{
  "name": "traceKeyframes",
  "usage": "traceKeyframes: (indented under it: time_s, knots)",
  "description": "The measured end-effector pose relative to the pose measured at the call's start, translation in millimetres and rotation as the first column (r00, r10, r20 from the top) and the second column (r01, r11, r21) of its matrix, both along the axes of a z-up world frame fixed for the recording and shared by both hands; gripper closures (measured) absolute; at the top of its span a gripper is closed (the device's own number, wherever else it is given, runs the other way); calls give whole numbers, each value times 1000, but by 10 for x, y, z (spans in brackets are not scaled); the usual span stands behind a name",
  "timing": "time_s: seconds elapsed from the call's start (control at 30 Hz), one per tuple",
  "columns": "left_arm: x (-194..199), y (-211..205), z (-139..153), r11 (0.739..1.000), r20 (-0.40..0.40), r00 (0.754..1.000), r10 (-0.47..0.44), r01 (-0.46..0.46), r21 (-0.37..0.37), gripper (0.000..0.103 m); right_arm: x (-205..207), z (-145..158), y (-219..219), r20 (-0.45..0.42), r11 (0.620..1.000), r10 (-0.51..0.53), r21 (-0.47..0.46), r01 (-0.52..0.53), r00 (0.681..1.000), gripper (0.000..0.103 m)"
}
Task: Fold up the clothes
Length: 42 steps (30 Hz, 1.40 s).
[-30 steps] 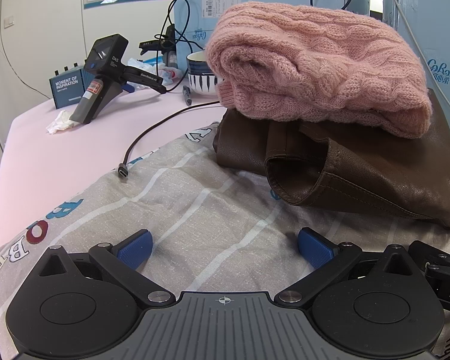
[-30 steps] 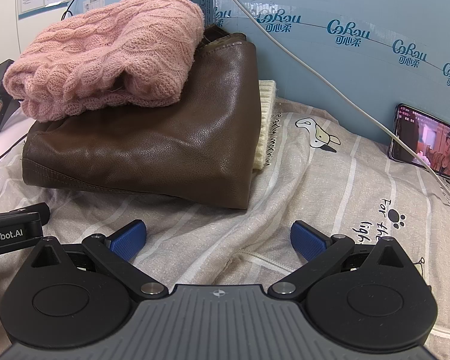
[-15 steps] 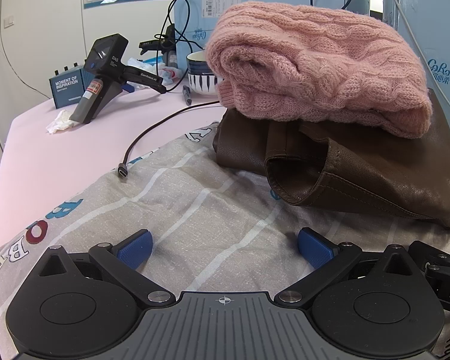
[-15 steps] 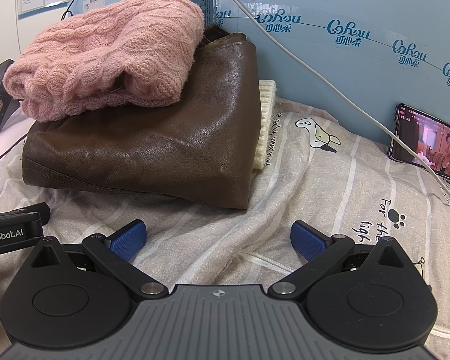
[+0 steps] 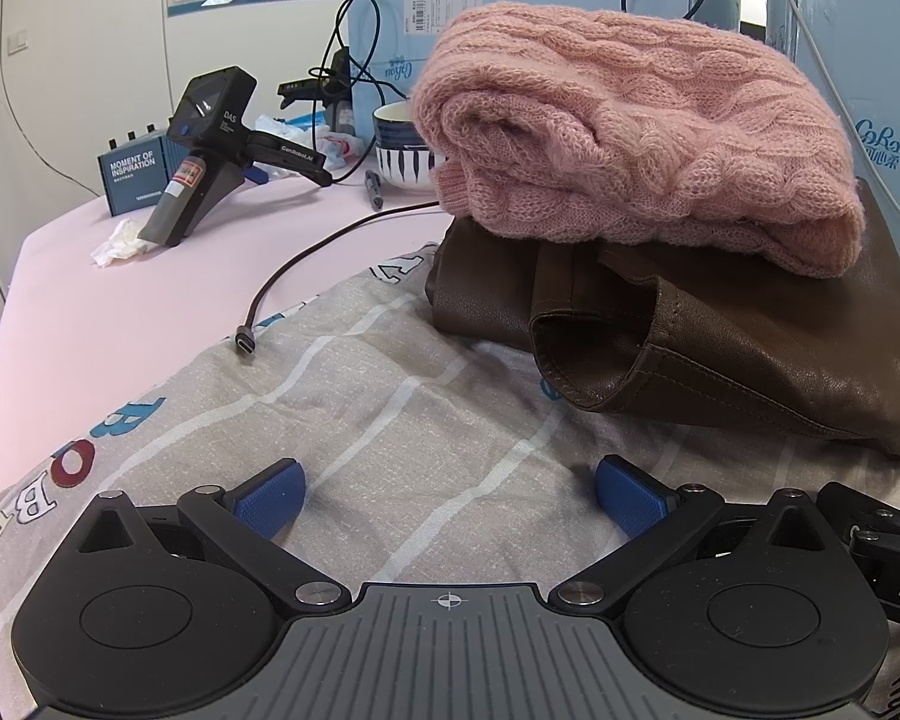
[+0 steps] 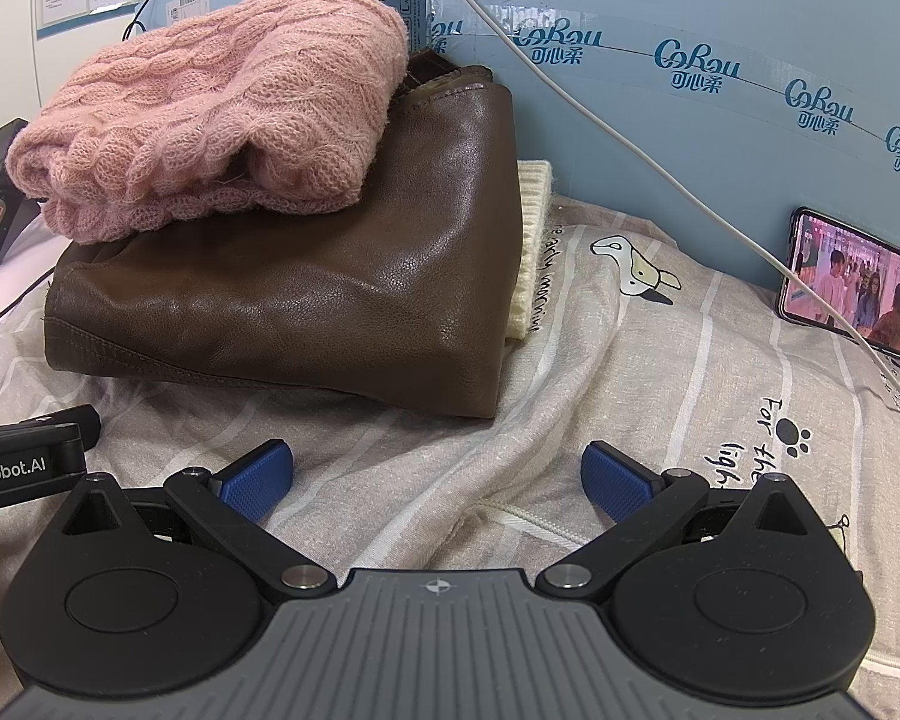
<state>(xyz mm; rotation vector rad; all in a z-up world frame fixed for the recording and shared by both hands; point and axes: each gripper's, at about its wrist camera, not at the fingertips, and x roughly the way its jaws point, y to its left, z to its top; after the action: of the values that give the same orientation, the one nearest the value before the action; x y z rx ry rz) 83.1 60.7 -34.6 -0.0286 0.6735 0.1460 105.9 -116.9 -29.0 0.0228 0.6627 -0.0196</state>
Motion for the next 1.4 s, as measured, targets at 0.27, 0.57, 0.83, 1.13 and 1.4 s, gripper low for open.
traceKeyframes:
  time_s: [0.27, 0.57, 0.83, 1.13, 1.4]
  knots:
    - [1, -9, -2, 1000, 0, 1000, 1, -1, 3, 0, 1, -4, 3, 0, 1000, 0, 0, 0, 1000, 0]
    - [11, 3, 2, 1000, -2, 1000, 0, 0, -1, 0, 1, -11, 5, 0, 1000, 1, 0, -1, 1000, 0]
    - [12, -5, 1, 1000, -3, 1000, 1, -1, 0, 0, 0, -14, 8, 1, 1000, 1, 0, -1, 1000, 0]
    - [12, -11, 1, 1000, -3, 1000, 5, -4, 2, 0, 0, -14, 8, 1, 1000, 1, 0, -1, 1000, 0]
    - [12, -22, 3, 1000, -4, 1000, 10, -10, 5, 0, -2, -11, -7, 0, 1000, 2, -3, -2, 1000, 0]
